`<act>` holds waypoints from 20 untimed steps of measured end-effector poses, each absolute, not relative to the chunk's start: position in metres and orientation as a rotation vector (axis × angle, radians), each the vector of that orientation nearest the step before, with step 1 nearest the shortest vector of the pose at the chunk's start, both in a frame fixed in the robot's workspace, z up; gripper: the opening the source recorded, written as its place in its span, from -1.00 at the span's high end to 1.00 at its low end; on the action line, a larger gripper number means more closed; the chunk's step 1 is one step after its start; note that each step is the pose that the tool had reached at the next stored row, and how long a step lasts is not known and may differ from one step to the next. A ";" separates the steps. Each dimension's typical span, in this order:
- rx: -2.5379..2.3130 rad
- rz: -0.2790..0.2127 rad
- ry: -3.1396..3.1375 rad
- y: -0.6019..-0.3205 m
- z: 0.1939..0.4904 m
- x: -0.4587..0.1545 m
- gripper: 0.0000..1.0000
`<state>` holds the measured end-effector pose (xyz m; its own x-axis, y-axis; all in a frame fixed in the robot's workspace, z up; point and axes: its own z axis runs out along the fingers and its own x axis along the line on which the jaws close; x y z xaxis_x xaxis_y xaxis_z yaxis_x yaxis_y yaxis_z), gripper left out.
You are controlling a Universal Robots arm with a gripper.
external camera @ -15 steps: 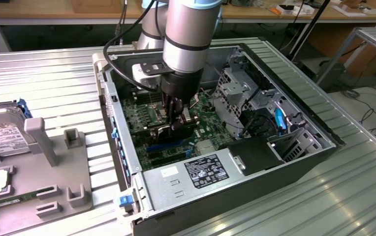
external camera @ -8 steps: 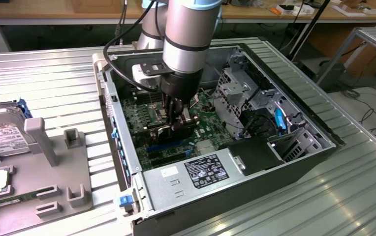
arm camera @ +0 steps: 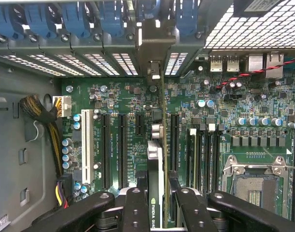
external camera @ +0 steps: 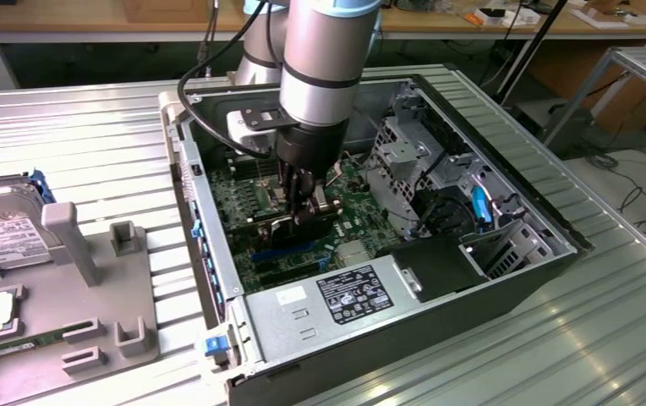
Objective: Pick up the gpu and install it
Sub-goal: 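Insert the gpu into the slot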
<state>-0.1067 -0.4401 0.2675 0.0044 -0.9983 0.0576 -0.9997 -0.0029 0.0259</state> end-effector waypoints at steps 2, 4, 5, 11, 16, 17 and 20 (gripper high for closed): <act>2.183 0.034 -2.176 -0.440 0.267 -0.107 0.47; 2.181 0.033 -2.176 -0.440 0.267 -0.107 0.47; 2.181 0.032 -2.175 -0.441 0.267 -0.107 0.47; 2.179 0.031 -2.175 -0.441 0.268 -0.107 0.47; 2.180 0.031 -2.175 -0.441 0.269 -0.107 0.47; 2.180 0.031 -2.175 -0.441 0.271 -0.107 0.47; 2.180 0.031 -2.175 -0.440 0.274 -0.107 0.47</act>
